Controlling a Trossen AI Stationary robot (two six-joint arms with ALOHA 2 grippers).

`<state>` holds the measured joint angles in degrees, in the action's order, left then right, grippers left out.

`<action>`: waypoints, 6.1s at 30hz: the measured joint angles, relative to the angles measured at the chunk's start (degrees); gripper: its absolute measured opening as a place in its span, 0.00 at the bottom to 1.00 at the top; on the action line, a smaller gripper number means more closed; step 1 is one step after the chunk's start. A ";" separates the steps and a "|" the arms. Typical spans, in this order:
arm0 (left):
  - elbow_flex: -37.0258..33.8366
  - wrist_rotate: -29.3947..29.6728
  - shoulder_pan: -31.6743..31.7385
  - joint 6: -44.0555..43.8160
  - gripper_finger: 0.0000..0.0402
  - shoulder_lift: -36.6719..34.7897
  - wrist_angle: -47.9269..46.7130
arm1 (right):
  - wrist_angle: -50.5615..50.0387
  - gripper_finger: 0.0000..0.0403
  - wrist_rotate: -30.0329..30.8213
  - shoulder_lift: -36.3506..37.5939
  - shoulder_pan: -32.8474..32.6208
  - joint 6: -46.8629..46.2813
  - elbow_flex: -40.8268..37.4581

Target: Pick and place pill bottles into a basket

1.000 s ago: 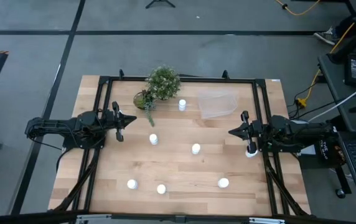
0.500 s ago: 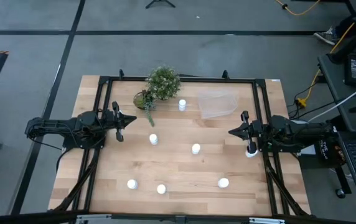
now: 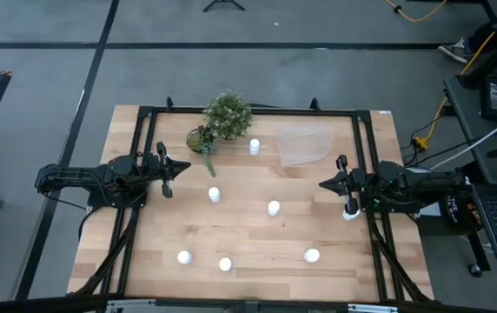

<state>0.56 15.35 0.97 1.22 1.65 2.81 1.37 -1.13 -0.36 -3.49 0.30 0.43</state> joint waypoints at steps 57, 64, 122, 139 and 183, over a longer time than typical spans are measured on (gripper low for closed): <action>0.01 0.24 -0.02 0.02 0.02 0.00 -0.02 | 0.91 0.01 4.28 0.02 -0.02 4.79 0.00; 0.01 0.61 -0.02 1.48 0.08 0.01 0.00 | 1.44 0.01 7.76 0.02 -0.02 4.76 -0.02; 42.64 27.57 0.02 -47.80 0.56 48.52 -57.25 | 3.14 0.01 7.63 0.00 0.00 4.42 0.00; 43.81 15.84 7.63 -55.10 0.56 55.25 -70.21 | 3.02 0.01 7.65 0.01 0.00 4.48 0.00; 37.40 5.56 20.95 -48.94 0.56 57.73 -64.00 | 3.04 0.01 7.65 0.02 0.00 4.68 -0.01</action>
<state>37.95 20.91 21.92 -47.73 59.38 -61.19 4.40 6.52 -0.34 -3.49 4.97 0.42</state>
